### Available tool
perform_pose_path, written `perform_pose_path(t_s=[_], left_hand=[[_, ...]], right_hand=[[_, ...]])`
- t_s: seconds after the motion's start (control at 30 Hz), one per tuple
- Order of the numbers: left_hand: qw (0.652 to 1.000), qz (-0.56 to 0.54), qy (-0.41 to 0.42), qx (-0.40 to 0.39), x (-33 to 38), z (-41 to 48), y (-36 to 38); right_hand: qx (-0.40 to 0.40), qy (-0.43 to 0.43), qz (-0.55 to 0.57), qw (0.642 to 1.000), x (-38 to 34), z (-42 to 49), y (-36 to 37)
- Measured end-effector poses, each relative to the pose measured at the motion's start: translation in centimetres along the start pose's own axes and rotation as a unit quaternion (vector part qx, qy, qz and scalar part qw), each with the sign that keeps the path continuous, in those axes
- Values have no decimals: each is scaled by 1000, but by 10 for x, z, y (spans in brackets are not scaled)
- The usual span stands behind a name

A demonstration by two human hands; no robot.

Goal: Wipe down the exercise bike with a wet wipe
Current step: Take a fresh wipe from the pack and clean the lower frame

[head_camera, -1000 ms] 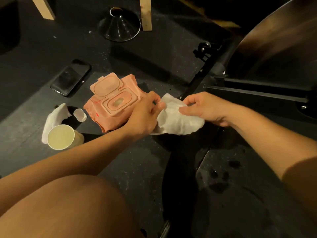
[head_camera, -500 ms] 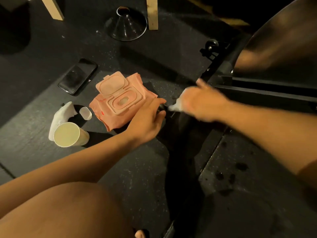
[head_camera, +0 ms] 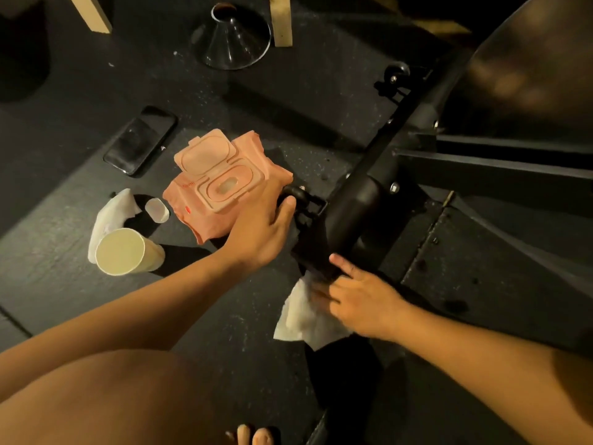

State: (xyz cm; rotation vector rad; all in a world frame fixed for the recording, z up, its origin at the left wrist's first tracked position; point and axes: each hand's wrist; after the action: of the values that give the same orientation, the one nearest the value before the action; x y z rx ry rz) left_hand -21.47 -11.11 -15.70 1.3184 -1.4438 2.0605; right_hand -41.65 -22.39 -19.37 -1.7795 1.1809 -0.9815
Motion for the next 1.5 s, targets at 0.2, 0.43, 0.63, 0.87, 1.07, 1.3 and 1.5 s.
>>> perform_pose_path(t_s=[0.2,0.43,0.63,0.87,1.07,1.3,1.5], left_hand=[[990,42,-117,-73,-8,-25,21],[962,-66,-236,-118,3,-8,8],[980,-136,-125,-69,34,32,-22],[967,183,96,-152,65,36,-3],[910,274,27,-311,56,76,78],[918,326,-28,-223,61,46,104],[924,328,-4,-199,57,50,108]], right_hand=[[23,432,391,813,-34,-23,3],[-12,378,558,739,-33,-3,-52],[181,374,513,751,76,-4,-83],[61,365,386,845,128,-25,-72],[109,290,283,908,148,-20,-74],[134,197,189,953,169,-42,-59],[3,197,214,957,165,-50,-52]])
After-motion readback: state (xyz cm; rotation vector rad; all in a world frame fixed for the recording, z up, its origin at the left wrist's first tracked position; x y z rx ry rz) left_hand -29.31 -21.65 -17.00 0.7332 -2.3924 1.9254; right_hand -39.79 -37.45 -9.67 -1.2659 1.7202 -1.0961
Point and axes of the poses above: each hand's wrist, its own z-axis towards the middle knuckle, its own y-axis out of the palm, x = y × z, and after that the axes turned 7 degrees about y, right-handed
